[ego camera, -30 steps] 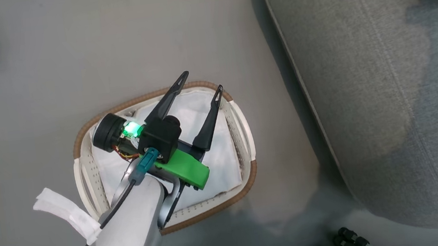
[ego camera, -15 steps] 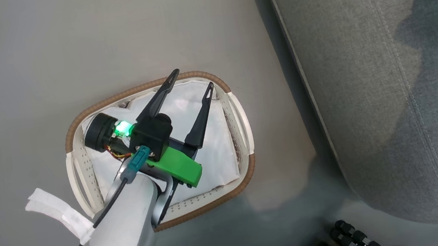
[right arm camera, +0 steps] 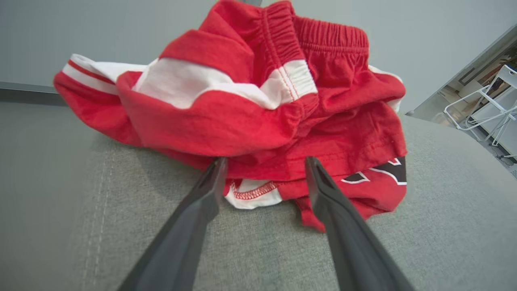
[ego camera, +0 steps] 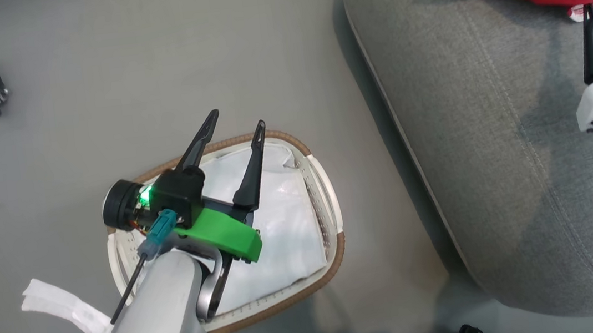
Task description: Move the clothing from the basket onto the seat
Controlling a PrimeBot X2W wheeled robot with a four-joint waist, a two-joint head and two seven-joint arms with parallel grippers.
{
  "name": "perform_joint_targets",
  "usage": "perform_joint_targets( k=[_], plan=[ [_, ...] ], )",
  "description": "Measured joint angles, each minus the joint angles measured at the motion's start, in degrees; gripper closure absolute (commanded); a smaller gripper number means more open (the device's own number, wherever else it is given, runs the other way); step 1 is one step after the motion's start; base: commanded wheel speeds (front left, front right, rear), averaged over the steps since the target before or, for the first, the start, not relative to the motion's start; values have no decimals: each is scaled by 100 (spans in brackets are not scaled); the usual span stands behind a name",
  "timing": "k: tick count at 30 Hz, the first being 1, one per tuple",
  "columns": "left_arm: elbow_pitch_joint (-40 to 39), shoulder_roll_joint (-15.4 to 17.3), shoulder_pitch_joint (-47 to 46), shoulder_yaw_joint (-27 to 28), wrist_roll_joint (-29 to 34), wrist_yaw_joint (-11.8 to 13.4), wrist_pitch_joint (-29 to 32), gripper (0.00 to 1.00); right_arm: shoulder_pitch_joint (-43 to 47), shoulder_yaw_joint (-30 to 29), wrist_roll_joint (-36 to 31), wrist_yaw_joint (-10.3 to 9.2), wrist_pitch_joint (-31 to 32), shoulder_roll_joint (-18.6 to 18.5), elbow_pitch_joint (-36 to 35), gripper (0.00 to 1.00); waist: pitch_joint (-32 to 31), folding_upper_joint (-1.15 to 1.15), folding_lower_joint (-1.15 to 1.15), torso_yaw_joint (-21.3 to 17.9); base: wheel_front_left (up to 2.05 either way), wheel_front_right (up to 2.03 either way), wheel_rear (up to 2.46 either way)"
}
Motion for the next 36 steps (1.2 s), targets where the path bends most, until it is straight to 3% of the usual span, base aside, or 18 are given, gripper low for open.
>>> perform_joint_targets(
  k=[17,27,36],
  plan=[
    [142,-299,761,1058,-212,147,0,0,426,464,263,0,1,-164,-342,0,-1366,0,0,316,0,0,0],
    [93,-324,1288,2037,-143,197,0,0,660,792,498,0,1,387,-401,0,-1949,0,-1,852,0,0,0],
    [148,-353,1895,2393,-47,88,0,0,1667,851,759,0,1,825,-773,0,-2458,0,-1,1253,0,0,0]
  ],
)
